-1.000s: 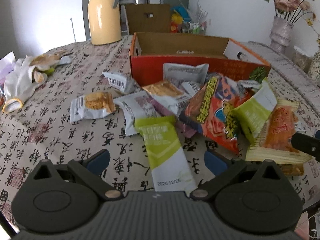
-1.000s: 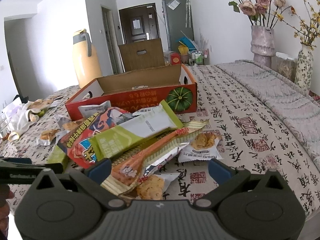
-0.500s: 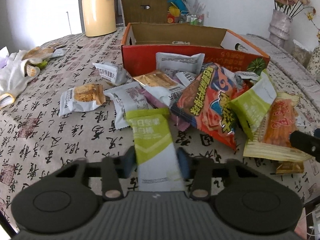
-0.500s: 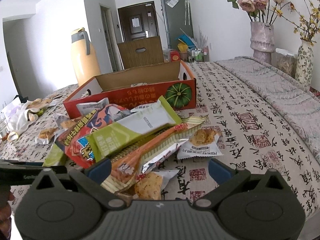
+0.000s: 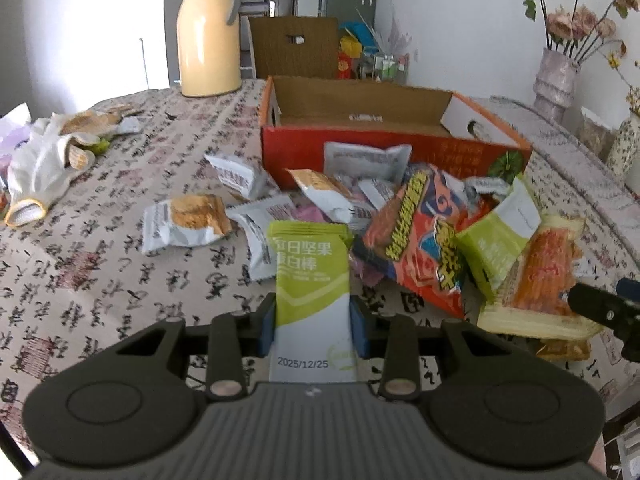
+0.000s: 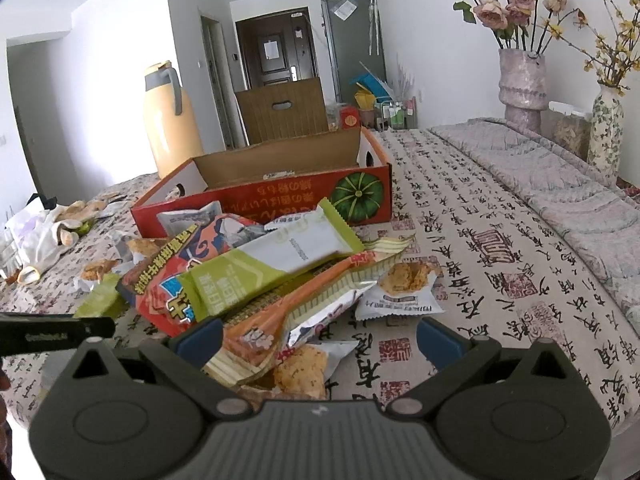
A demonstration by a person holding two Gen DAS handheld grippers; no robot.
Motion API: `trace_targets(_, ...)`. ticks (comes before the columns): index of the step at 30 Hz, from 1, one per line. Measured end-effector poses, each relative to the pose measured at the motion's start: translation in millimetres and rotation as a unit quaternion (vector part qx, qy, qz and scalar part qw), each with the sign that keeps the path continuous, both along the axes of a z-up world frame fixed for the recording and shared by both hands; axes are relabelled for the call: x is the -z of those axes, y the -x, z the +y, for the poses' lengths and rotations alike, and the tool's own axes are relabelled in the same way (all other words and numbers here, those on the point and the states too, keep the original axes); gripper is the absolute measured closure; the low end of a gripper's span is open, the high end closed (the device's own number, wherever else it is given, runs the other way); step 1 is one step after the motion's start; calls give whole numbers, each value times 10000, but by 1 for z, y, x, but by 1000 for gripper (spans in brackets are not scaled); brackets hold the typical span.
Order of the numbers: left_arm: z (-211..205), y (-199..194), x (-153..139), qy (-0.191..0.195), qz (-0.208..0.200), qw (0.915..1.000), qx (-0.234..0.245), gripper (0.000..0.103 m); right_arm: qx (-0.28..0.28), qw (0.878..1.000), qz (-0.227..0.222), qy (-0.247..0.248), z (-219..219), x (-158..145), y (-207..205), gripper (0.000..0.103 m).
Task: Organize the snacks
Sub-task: 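Grasp the green-and-white bar packet with the left gripper, then grasp a green-and-white bar packet with the right gripper while the left gripper holds its packet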
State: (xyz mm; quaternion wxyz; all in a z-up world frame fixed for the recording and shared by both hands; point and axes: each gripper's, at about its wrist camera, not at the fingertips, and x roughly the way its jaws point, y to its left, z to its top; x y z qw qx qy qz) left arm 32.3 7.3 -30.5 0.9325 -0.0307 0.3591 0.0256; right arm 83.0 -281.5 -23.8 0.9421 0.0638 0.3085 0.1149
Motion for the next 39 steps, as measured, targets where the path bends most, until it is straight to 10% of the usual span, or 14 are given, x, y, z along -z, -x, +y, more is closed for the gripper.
trace_targets(20, -3, -14, -41, 69, -602, 9980, 174, 65, 156, 9980, 302, -528, 39, -19, -73, 4)
trace_targets(39, 2, -32, -36, 273, -582, 9974, 331, 65, -60, 9975, 688, -111, 56, 1, -85, 57)
